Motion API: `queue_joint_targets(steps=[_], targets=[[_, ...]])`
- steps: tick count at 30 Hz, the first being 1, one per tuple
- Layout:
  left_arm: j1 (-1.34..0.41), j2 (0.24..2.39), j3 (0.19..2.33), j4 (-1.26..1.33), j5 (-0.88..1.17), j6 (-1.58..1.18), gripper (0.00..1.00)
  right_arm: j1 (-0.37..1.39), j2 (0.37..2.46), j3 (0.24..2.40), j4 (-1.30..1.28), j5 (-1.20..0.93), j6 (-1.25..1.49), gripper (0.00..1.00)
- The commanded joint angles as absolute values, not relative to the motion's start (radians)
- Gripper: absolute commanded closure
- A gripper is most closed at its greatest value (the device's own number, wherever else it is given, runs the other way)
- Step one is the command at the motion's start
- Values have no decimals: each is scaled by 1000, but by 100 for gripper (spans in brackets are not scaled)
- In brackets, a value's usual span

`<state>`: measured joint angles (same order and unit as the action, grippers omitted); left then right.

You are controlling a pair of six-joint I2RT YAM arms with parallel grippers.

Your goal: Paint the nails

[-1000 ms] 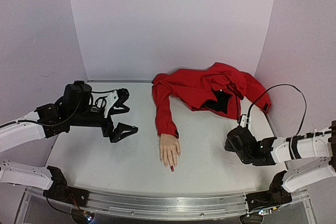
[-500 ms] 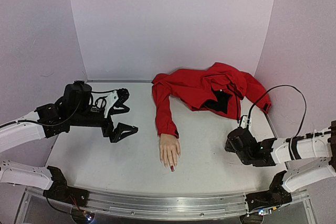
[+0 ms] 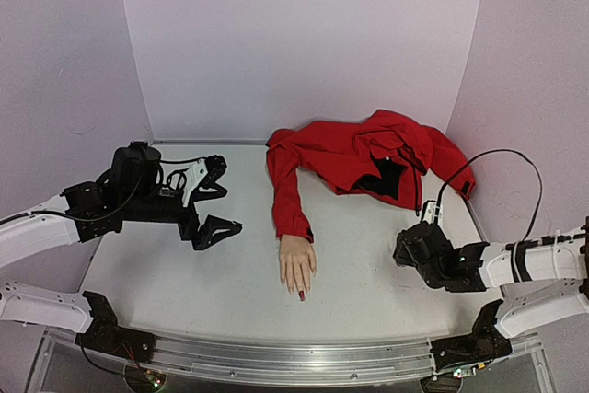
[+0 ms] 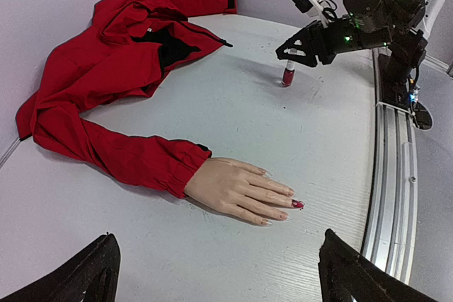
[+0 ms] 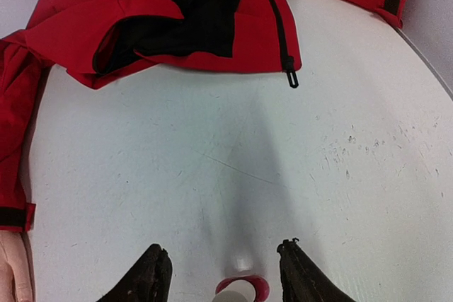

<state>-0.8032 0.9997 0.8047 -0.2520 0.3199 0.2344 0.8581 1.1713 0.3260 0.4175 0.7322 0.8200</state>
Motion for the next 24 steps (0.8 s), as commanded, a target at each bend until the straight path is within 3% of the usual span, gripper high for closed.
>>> queue_joint_targets(steps=[1, 6, 13, 19, 24], targets=[[-801, 986, 852, -227, 322, 234, 1, 855, 1123, 382, 308, 759, 818, 37], [-801, 946, 854, -218, 245, 198, 1, 849, 1026, 524, 112, 759, 721, 2], [-791, 959, 1081, -350, -59, 55, 1, 822, 896, 832, -47, 739, 412, 2], [-780, 930, 1255, -369, -238, 69, 0, 821, 904, 1123, -109, 742, 165, 2], [-637, 994, 1382, -382, -231, 75, 0, 808, 986, 1276, -90, 818, -52, 2]])
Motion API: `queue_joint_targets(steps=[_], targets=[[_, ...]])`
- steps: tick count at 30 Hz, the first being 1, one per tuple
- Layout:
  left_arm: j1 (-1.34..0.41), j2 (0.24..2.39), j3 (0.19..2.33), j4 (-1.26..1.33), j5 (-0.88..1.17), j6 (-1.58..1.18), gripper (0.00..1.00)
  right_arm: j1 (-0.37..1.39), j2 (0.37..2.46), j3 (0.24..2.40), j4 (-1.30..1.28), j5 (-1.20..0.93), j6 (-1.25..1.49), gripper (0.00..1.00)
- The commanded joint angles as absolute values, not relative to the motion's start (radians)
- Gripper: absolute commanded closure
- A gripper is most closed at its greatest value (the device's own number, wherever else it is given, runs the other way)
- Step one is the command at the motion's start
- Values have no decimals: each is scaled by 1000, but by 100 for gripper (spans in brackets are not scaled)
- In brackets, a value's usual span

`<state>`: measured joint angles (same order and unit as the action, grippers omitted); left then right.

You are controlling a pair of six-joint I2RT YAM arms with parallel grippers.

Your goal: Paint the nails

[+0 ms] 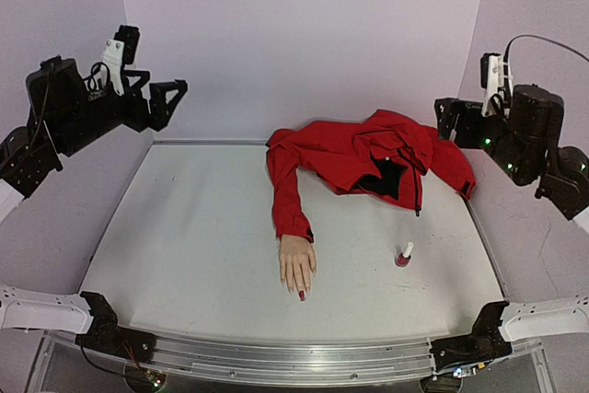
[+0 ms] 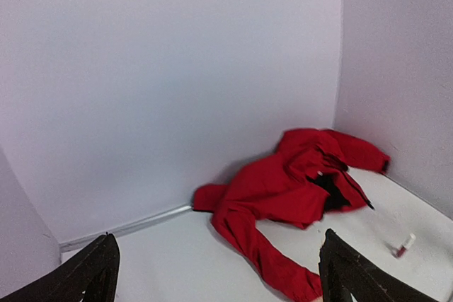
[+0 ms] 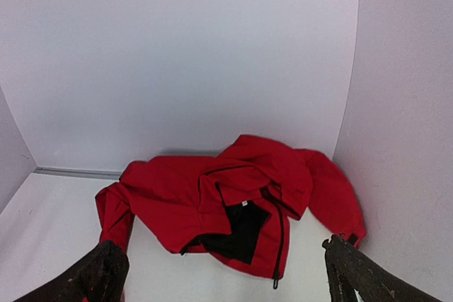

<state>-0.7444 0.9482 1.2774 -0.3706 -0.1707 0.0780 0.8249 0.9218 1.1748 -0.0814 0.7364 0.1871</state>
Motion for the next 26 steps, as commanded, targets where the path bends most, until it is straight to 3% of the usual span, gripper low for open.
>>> queue_joint_targets(steps=[1, 7, 13, 26], targets=[[-591, 1014, 1403, -384, -206, 63, 0, 787, 1010, 1303, -88, 809, -69, 2], [-267, 1103, 1435, -368, -6, -51, 1, 517, 1059, 1354, -122, 514, 5, 2], [-223, 1041, 1367, -333, 15, -9, 1, 112, 1096, 1327, -186, 18, 182, 2], [-222, 896, 1276, -308, 57, -5, 1, 106, 896, 1248, -111, -26, 195, 2]])
